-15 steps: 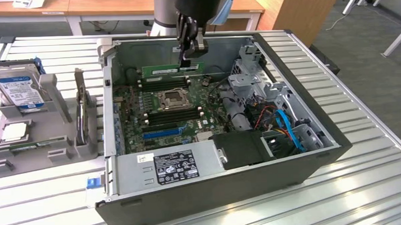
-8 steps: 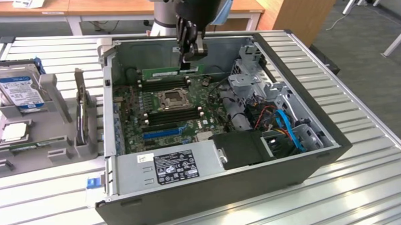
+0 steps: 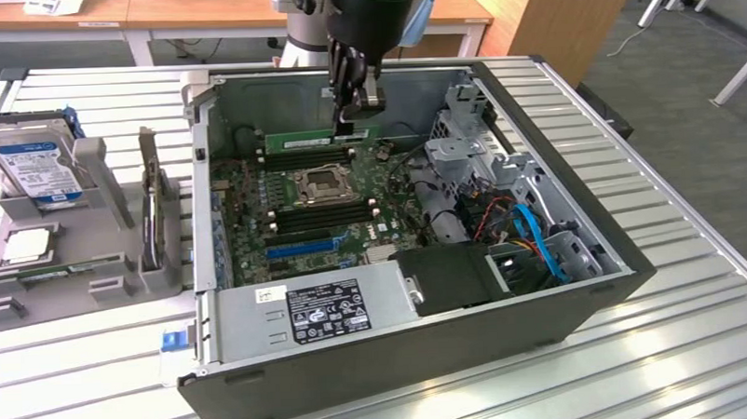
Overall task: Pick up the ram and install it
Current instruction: 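Pick up the ram and move it above insertion slot, then insert the ram into the slot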
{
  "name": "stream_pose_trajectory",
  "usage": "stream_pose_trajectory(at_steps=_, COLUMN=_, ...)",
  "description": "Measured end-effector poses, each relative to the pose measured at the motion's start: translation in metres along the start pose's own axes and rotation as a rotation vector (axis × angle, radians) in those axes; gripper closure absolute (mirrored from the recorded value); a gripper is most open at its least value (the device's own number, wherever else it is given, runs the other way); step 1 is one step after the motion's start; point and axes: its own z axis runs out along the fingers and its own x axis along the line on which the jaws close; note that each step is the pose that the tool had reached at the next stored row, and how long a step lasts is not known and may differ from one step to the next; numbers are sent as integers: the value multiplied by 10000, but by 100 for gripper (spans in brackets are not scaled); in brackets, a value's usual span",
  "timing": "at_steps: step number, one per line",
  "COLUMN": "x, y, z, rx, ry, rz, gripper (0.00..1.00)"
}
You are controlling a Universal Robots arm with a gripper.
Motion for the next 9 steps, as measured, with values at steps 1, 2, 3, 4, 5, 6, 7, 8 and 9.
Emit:
stream_pose_trajectory(at_steps=1, x=0, y=0, z=0, rx=-1, ry=1, rz=0, gripper=88)
stream_pose_trajectory(at_steps=2, x=0, y=0, z=0, rx=0, ry=1, rz=0, gripper=88)
stream_pose_trajectory(at_steps=3, x=0, y=0, z=0, rx=0, ry=0, rz=0, gripper=88)
stream_pose_trajectory(at_steps=4, x=0, y=0, z=1, rx=1, ry=-1, rz=0, gripper=88)
stream_pose_trajectory(at_steps=5, x=0, y=0, z=1, rx=0, ry=-1, rz=0, gripper=88)
stream_pose_trajectory(at_steps=6, x=1, y=0, z=1, rx=0, ry=0, rz=0, gripper=88)
stream_pose_trajectory(at_steps=7, x=0, y=0, z=1, rx=0, ry=-1, rz=0, gripper=88)
stream_pose_trajectory(at_steps=8, x=1, y=0, z=1, rx=0, ry=-1, rz=0, gripper=88)
stream_pose_trajectory(at_steps=9, x=0, y=0, z=1, rx=0, ry=-1, rz=1, gripper=88)
